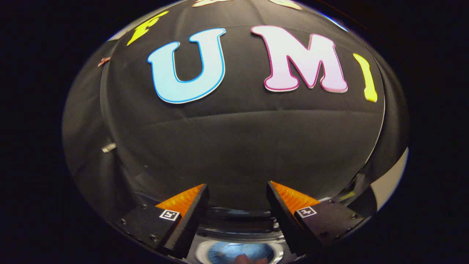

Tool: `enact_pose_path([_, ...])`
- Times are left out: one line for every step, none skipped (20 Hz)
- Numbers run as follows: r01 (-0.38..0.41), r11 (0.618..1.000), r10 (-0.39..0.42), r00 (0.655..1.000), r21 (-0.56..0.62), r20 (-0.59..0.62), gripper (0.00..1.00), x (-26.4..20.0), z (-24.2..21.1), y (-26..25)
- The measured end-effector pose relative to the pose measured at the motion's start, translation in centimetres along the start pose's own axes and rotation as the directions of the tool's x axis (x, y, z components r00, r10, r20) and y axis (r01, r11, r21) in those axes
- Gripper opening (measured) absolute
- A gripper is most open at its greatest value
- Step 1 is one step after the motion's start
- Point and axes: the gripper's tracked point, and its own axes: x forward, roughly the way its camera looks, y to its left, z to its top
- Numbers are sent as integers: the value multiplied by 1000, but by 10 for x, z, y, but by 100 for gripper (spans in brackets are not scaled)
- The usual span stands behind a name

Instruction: Put the clothes into the washing machine and then close the washing machine lid.

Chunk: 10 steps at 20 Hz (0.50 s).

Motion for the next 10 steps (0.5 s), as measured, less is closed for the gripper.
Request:
enact_pose_path([11,1000,-11,1000,17,4,100,-2,-1,-2])
enact_pose_path([12,1000,-12,1000,25,4,100,-3,-1,2])
enact_pose_path([9,1000,-9,1000,14,2,100,-3,-3,3])
enact_pose_path([8,1000,-8,1000,12,9,100,-5,-2,1])
enact_pose_path([6,1000,-6,1000,13,11,100,-10,-2,0])
enact_pose_path([3,1000,-3,1000,11,13,100,-13,-3,2])
enact_pose_path([-3,1000,3,1000,9,17,100,-16,-4,2])
enact_pose_path([-10,1000,10,1000,9,26,100,-22,-6,3])
enact_pose_path([-17,1000,17,999,6,41,100,-27,-9,4])
enact_pose_path([-24,1000,24,998,0,55,100,-34,-11,4])
